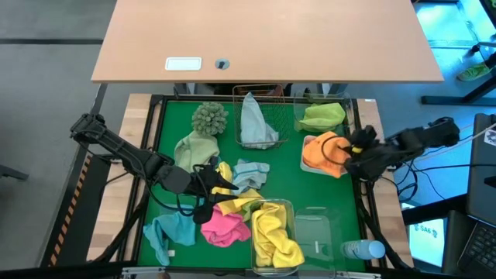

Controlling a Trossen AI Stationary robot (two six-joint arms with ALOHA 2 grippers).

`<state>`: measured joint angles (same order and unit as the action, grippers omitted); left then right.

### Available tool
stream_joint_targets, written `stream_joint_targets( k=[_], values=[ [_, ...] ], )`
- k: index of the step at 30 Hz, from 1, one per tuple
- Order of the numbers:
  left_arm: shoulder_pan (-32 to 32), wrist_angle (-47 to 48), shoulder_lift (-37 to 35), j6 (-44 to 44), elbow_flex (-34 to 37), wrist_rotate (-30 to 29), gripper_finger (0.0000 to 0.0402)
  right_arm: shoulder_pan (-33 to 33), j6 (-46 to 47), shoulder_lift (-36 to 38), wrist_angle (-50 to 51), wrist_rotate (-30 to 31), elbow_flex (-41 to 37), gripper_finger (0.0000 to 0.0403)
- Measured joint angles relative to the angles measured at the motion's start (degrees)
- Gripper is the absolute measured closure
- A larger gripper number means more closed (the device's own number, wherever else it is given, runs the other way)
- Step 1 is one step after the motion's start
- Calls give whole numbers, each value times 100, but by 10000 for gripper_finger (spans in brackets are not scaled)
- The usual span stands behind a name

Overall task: Sort microfiber towel by color & place in baskets
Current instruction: Put the orange microfiber towel into the white bin

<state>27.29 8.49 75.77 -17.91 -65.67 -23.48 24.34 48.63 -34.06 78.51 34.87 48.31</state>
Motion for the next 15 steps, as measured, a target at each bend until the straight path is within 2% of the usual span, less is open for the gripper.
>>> stream_joint_targets(
  k=[8, 15],
  values=[
    [0, 0, 0, 2, 0, -2, 288, 0, 69, 0, -1191, 0, -1198, 397],
    [0, -1, 0, 2, 0, -2, 288, 0, 90, -14, -1907, 0, -1790, 398]
  ],
)
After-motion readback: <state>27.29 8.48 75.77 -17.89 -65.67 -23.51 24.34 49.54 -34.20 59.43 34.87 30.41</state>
